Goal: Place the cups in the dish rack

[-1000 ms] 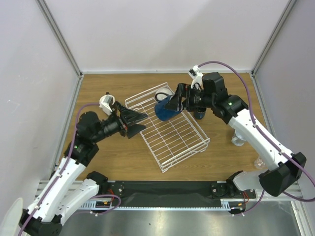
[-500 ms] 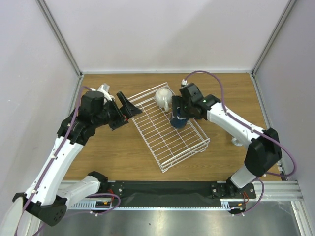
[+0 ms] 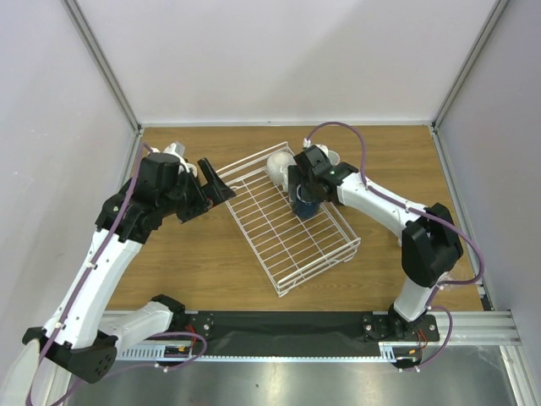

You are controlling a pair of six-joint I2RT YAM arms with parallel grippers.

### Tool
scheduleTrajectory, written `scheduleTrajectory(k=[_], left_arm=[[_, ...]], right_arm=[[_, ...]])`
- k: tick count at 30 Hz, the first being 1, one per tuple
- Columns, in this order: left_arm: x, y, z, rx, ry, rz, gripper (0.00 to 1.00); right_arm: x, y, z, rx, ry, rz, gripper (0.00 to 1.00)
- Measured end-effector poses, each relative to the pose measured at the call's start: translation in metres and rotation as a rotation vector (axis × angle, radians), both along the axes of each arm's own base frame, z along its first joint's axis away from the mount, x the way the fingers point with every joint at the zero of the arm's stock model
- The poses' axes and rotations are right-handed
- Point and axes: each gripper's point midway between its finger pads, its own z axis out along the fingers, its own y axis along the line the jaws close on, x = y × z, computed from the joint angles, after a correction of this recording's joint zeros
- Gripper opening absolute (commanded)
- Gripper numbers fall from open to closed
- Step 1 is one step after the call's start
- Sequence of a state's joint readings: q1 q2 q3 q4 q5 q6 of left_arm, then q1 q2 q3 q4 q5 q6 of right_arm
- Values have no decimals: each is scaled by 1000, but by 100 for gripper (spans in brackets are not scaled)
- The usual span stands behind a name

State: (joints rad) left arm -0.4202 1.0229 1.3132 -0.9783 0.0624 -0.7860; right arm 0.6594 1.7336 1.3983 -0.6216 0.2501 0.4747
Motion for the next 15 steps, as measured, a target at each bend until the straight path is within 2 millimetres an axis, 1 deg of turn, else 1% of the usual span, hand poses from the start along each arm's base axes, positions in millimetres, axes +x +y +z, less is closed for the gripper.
scheduleTrajectory(k=[3, 5, 6, 8, 9, 11, 12, 14, 15], left_arm=[[0, 6, -2, 9, 10, 14, 100], [2, 11, -4, 15, 15, 33, 100], [2, 14, -4, 16, 19, 42, 100], [3, 17, -5, 18, 23, 55, 100], [4, 18, -5, 17, 24, 56, 100], [3, 17, -5, 13, 26, 53, 100], [3, 17, -5, 11, 27, 50, 100], [2, 16, -5, 10, 29, 42, 100], [2, 16, -6, 11, 31, 40, 100]], right_arm=[[7, 4, 0, -3, -17, 8, 0], [11, 6, -1, -12, -21, 12, 6], [12, 6, -1, -13, -23, 14, 17], [13, 7, -1, -15, -25, 19, 30], [14, 8, 0, -16, -25, 21, 41], [15, 8, -1, -19, -25, 27, 52], [15, 9, -1, -22, -26, 30, 65], [16, 9, -1, -25, -26, 35, 74], [16, 9, -1, -25, -25, 37, 80]])
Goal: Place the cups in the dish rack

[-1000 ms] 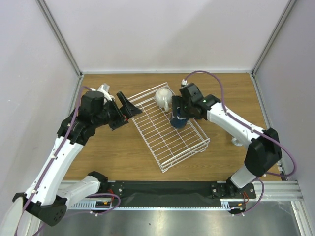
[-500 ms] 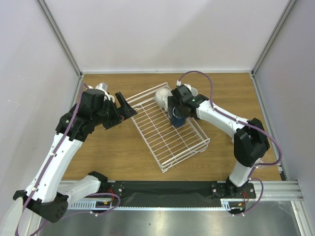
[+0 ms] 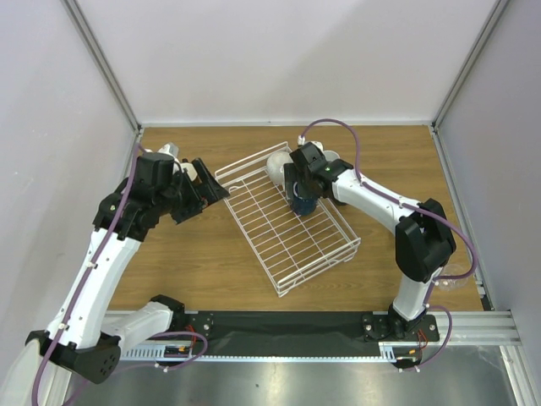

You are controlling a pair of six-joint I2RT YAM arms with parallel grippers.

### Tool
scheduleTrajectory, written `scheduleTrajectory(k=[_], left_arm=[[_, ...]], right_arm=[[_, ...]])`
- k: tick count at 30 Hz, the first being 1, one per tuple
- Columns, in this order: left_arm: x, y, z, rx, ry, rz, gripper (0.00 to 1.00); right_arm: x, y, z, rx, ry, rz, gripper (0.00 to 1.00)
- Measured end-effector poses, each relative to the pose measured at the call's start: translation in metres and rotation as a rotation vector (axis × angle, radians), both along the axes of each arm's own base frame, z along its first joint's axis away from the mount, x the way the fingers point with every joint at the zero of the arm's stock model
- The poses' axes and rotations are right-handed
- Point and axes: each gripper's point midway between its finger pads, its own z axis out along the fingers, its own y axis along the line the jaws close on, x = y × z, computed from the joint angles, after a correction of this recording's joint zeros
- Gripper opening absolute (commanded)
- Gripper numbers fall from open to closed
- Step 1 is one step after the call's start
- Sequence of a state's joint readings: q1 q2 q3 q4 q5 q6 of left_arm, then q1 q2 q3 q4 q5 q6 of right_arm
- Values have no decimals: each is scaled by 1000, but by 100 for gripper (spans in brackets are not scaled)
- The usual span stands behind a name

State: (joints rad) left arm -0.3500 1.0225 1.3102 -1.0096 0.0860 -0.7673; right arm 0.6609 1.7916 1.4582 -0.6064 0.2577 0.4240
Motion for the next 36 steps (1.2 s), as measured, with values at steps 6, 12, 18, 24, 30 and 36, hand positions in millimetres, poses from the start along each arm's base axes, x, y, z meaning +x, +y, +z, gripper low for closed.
scheduleTrajectory(k=[6, 12, 18, 24, 30, 36], left_arm=[[-2, 1, -5, 14, 19, -4, 100], [-2, 2, -11, 27, 46, -3, 100], [-3, 2, -12, 27, 54, -4, 100], [0, 13, -18, 84, 69, 43, 99], [42, 28, -24, 224, 67, 121, 76], [106, 46, -38, 348, 89, 216, 77]], right_arm=[[-2, -1, 0, -8, 7, 11, 100], [-1, -1, 2, -14, 5, 24, 100], [7, 1, 18, -1, -24, 35, 100], [4, -2, 53, 35, -63, 51, 100], [-18, -8, 137, 137, -145, 90, 99], [-51, -47, 204, 216, -209, 95, 99]])
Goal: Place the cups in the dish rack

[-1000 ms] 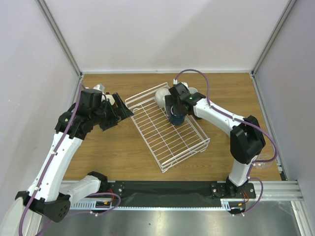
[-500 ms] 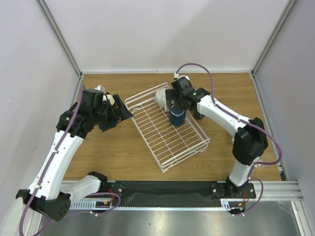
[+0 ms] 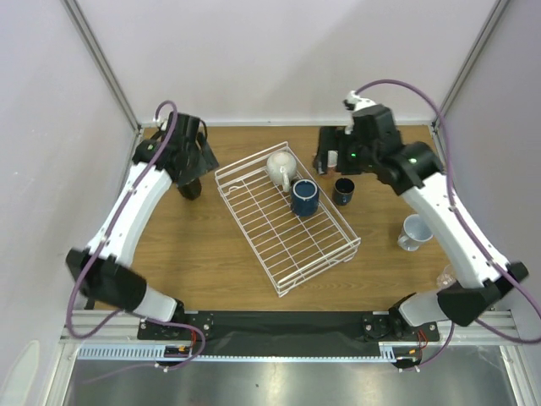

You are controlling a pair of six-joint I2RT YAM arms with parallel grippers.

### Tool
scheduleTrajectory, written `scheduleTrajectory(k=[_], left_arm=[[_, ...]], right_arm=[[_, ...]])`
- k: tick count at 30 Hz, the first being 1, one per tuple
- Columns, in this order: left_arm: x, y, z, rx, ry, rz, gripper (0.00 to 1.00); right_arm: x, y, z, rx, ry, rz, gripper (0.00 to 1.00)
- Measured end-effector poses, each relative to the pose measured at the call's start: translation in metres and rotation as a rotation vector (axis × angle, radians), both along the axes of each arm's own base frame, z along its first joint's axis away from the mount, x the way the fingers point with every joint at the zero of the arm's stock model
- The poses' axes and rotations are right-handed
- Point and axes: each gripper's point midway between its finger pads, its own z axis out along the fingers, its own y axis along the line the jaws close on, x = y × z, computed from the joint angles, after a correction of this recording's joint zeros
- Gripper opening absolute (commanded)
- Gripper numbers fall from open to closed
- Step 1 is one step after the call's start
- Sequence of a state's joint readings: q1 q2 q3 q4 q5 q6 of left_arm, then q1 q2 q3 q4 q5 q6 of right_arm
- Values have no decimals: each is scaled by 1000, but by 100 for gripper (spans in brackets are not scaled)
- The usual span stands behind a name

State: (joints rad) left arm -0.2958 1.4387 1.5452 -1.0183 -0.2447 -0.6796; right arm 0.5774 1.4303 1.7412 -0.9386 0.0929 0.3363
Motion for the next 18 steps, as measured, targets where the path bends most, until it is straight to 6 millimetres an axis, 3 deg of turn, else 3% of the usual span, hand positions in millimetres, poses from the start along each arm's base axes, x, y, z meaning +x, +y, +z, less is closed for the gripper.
scheduleTrajectory(k=[4, 11, 18], left_arm=[[48, 15, -11, 89, 5, 59, 76], [121, 35, -36, 163, 39, 103, 77], [136, 57, -80, 184, 145, 156, 77]], right_arm=[[-13, -35, 11, 6, 9, -43, 99], [-15, -76, 2, -19, 64, -129, 99], [-13, -92, -1, -18, 82, -173, 99]])
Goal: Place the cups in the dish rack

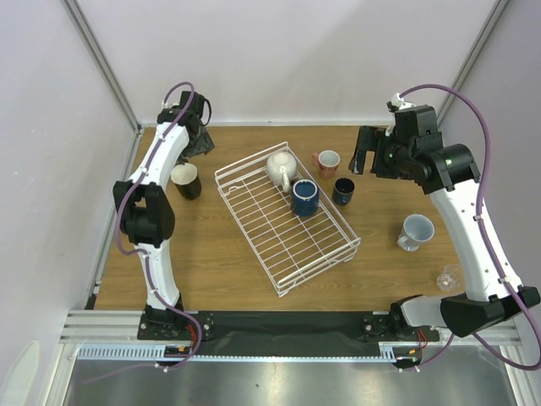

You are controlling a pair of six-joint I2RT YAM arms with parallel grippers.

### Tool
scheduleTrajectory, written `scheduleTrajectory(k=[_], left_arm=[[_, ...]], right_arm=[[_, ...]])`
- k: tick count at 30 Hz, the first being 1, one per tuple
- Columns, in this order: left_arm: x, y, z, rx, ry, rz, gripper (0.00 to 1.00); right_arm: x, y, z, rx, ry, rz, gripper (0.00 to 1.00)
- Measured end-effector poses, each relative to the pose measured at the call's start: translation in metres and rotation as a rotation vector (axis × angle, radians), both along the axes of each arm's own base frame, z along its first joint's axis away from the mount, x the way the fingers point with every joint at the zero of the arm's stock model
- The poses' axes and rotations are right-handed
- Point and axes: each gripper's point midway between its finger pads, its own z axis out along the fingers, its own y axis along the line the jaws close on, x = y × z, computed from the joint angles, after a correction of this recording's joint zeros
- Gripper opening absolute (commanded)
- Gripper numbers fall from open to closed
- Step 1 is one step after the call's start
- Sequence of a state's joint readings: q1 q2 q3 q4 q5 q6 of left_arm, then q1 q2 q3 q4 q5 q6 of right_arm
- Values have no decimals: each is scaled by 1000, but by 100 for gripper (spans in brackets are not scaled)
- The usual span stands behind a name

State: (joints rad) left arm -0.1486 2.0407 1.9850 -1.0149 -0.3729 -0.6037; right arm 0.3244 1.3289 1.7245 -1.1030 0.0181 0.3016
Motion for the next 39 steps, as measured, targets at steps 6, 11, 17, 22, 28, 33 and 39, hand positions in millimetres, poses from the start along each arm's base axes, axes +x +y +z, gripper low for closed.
scheduleTrajectory(k=[6, 11, 17, 22, 28, 33, 39], left_arm=[[0, 3, -17, -6, 36, 12, 76], [1, 2, -35, -13, 70, 25, 75], [-9, 2, -61, -16, 133, 40, 68], [-8, 2, -72, -41, 149, 50, 43], [-4, 11, -77, -82, 144, 80, 0], [-3, 16, -74, -108, 136, 86, 0], [-10, 10, -49, -171, 114, 67, 0]], right_arm=[[-1, -3, -6, 11, 23, -8, 98], [-2, -4, -10, 20, 37, -18, 98], [-2, -9, -17, 19, 59, -36, 98], [-3, -11, -22, 26, 77, -48, 98], [-3, -11, -22, 37, 78, -46, 98], [-4, -11, -21, 47, 78, -41, 98], [-9, -7, -19, 68, 92, -10, 100]])
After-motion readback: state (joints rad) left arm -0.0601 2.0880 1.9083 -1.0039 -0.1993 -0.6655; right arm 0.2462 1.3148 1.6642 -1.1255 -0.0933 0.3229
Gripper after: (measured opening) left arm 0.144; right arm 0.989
